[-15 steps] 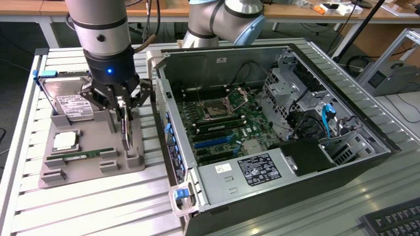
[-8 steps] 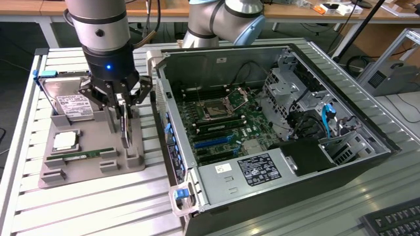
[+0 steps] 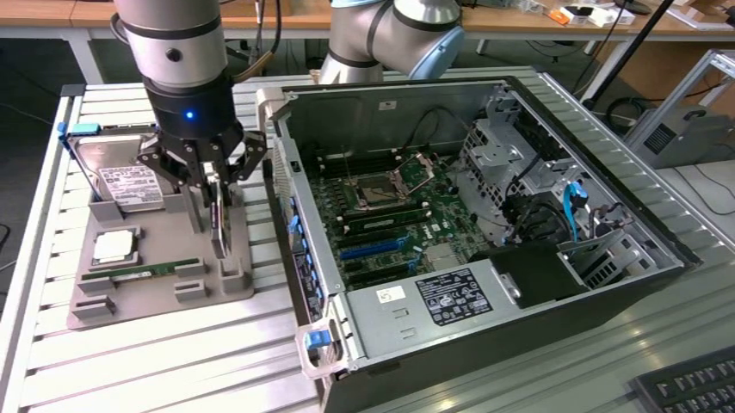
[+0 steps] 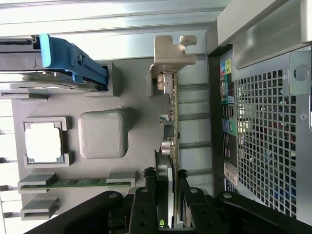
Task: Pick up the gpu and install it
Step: 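Pick up the gpu and move the gpu toward the slot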
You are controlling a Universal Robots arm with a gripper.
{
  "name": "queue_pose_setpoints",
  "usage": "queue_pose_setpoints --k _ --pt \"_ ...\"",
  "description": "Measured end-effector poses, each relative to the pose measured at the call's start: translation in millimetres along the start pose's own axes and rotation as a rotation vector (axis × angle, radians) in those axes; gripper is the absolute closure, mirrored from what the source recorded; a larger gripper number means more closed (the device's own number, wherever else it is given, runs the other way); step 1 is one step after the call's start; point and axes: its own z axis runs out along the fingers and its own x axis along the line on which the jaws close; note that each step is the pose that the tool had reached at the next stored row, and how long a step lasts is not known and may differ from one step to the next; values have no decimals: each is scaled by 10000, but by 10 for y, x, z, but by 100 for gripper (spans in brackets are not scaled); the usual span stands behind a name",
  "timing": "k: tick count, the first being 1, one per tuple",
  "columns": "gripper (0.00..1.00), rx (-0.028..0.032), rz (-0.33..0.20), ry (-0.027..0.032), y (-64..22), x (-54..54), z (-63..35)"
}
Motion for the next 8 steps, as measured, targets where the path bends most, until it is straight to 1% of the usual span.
queue_pose_setpoints --k 8 --pt "73 -1 0 -2 0 -1 -19"
